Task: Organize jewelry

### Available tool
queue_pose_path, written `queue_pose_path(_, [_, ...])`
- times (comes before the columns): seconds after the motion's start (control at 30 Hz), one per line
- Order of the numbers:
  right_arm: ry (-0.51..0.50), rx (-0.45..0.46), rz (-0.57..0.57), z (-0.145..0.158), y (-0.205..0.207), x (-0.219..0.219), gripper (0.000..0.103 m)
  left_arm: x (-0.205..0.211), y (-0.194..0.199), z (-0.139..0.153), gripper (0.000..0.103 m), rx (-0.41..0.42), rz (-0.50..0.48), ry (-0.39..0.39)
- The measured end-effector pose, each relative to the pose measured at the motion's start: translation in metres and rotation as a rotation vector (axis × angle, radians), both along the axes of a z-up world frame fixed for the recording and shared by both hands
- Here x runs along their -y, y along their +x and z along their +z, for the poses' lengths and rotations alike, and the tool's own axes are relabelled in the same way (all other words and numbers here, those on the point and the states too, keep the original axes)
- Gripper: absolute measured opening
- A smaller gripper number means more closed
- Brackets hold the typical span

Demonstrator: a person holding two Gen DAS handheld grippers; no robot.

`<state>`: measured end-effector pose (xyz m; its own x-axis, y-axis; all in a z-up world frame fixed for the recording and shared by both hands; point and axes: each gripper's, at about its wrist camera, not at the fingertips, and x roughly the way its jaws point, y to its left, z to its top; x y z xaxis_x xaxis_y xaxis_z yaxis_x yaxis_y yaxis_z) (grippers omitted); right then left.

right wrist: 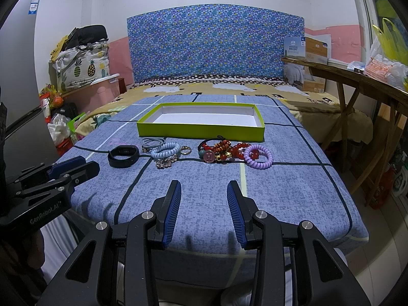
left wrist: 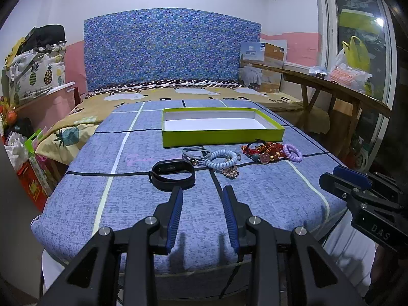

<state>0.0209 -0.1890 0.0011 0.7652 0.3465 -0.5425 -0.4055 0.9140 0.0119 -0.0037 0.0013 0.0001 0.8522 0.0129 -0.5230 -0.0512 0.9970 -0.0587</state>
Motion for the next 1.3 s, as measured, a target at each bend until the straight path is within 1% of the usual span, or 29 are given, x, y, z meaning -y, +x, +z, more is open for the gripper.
queue_pose_path(0.37, [-0.002, -0.004, 0.001, -0.001, 0.002, 0.000, 0.038, -0.004, 0.005, -0.003, 0.034, -0.007, 0.002, -0.029])
queue_pose_path(0.53, [-0.006, -0.013, -0.001, -0.004, 0.012, 0.002, 0.038, -0.009, 0.012, -0.004, 0.034, -0.014, 0.004, -0.036])
queue_pose_path(0.77, [-0.013, -0.036, -0.013, -0.005, 0.037, 0.007, 0.038, -0.024, 0.035, -0.008, 0.034, -0.053, 0.058, -0.021])
queue_pose_path(1.07, [-0.005, -0.106, -0.027, -0.009, 0.084, 0.011, 0.038, -0.054, 0.071, -0.019, 0.034, -0.131, 0.162, -0.019])
queue_pose_path(1.3, [-0.024, -0.153, -0.032, -0.016, 0.116, 0.009, 0.038, -0.060, 0.087, -0.029, 0.034, -0.196, 0.163, -0.028])
